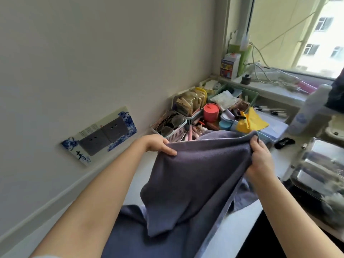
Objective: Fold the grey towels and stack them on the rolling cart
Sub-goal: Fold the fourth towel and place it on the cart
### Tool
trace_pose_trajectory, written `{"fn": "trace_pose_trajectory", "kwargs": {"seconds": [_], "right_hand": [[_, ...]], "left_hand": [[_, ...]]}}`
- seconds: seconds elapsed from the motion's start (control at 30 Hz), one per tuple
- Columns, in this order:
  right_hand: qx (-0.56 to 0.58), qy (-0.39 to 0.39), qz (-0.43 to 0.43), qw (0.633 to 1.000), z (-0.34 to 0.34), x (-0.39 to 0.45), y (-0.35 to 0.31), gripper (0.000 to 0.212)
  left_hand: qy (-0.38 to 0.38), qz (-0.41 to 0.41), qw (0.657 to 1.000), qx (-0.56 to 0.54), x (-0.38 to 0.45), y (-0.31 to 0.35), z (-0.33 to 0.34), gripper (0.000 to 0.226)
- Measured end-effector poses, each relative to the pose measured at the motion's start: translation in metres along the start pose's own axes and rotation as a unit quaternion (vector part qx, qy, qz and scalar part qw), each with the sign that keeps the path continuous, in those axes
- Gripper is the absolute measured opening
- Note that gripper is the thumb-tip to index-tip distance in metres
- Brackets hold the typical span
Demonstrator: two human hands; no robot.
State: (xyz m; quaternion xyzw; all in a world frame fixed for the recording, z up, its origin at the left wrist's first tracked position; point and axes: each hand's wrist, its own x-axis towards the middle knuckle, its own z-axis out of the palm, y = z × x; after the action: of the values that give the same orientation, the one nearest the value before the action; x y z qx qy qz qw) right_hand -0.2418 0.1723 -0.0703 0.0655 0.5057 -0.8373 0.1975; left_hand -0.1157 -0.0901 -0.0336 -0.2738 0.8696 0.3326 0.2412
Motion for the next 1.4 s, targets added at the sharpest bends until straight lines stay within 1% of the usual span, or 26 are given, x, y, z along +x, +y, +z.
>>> {"fn": "trace_pose_trajectory", "kwargs": {"seconds": [0.03, 0.1, 0.17, 0.2, 0.27, 0.33, 0.37, 0.4, 0.5, 0.6, 0.67, 0.73, 0.83, 0.97, 1.03, 1.13, 1.17, 1.23, 1.3, 1.33, 1.4], "right_hand": [[-0.028, 0.027, -0.006, 0.999, -0.014, 0.005, 0.004, 0.020], [-0.076, 0.077, -0.020, 0.994, -0.039, 0.016, 0.013, 0.024], [-0.123, 0.107, -0.038, 0.986, -0.056, 0.025, 0.019, 0.026], [-0.143, 0.116, -0.048, 0.982, -0.064, 0.031, 0.020, 0.027], [-0.174, 0.142, -0.070, 0.972, -0.073, 0.038, 0.017, 0.029], [-0.217, 0.177, -0.097, 0.955, -0.082, 0.045, 0.012, 0.029], [-0.243, 0.185, -0.106, 0.946, -0.082, 0.045, 0.010, 0.028], [-0.269, 0.194, -0.112, 0.937, -0.086, 0.048, 0.008, 0.025], [-0.323, 0.202, -0.105, 0.919, -0.098, 0.058, 0.009, 0.013], [-0.353, 0.170, -0.080, 0.916, -0.108, 0.069, 0.016, 0.009], [-0.362, 0.148, -0.066, 0.918, -0.114, 0.072, 0.018, 0.008], [-0.351, 0.134, -0.065, 0.925, -0.116, 0.073, 0.017, 0.006], [-0.310, 0.095, -0.063, 0.944, -0.104, 0.065, 0.016, 0.015], [-0.259, 0.009, -0.051, 0.964, -0.069, 0.046, 0.016, 0.013], [-0.242, -0.040, -0.048, 0.968, -0.049, 0.032, 0.016, 0.013], [-0.237, -0.141, -0.041, 0.960, -0.016, 0.004, 0.024, 0.013], [-0.235, -0.174, -0.037, 0.956, -0.005, -0.006, 0.027, 0.013], [-0.228, -0.250, -0.025, 0.941, 0.022, -0.038, 0.039, 0.013], [-0.221, -0.305, -0.019, 0.926, 0.043, -0.066, 0.048, 0.013], [-0.215, -0.329, -0.014, 0.920, 0.055, -0.084, 0.053, 0.012], [-0.194, -0.365, 0.003, 0.910, 0.074, -0.118, 0.062, 0.011]], "left_hand": [[0.013, -0.002, 1.000, 0.010, 0.010, 0.006, -0.002, 0.029], [0.056, 0.015, 0.998, -0.022, 0.027, 0.023, -0.010, 0.023], [0.125, 0.051, 0.990, -0.044, 0.044, 0.045, -0.020, 0.015], [0.165, 0.068, 0.984, -0.028, 0.056, 0.060, -0.025, 0.014], [0.245, 0.091, 0.965, 0.038, 0.079, 0.093, -0.028, 0.018], [0.298, 0.121, 0.943, 0.080, 0.099, 0.130, -0.020, 0.018], [0.313, 0.130, 0.937, 0.089, 0.106, 0.140, -0.016, 0.017], [0.309, 0.137, 0.935, 0.104, 0.116, 0.151, -0.009, 0.018], [0.266, 0.140, 0.940, 0.164, 0.147, 0.161, 0.017, 0.025], [0.223, 0.135, 0.942, 0.210, 0.163, 0.152, 0.037, 0.033], [0.210, 0.143, 0.945, 0.204, 0.167, 0.146, 0.045, 0.034], [0.217, 0.158, 0.950, 0.156, 0.164, 0.141, 0.046, 0.032], [0.234, 0.178, 0.953, 0.066, 0.154, 0.133, 0.039, 0.028], [0.241, 0.180, 0.952, -0.057, 0.124, 0.116, 0.025, 0.029], [0.235, 0.181, 0.947, -0.124, 0.106, 0.102, 0.019, 0.036], [0.252, 0.169, 0.928, -0.218, 0.062, 0.072, 0.014, 0.044], [0.260, 0.162, 0.920, -0.244, 0.044, 0.062, 0.014, 0.044], [0.286, 0.142, 0.898, -0.301, -0.001, 0.031, 0.014, 0.033], [0.306, 0.136, 0.875, -0.349, -0.039, 0.007, 0.018, 0.026], [0.320, 0.135, 0.860, -0.375, -0.060, -0.010, 0.020, 0.024], [0.338, 0.131, 0.839, -0.407, -0.098, -0.036, 0.025, 0.024]]}}
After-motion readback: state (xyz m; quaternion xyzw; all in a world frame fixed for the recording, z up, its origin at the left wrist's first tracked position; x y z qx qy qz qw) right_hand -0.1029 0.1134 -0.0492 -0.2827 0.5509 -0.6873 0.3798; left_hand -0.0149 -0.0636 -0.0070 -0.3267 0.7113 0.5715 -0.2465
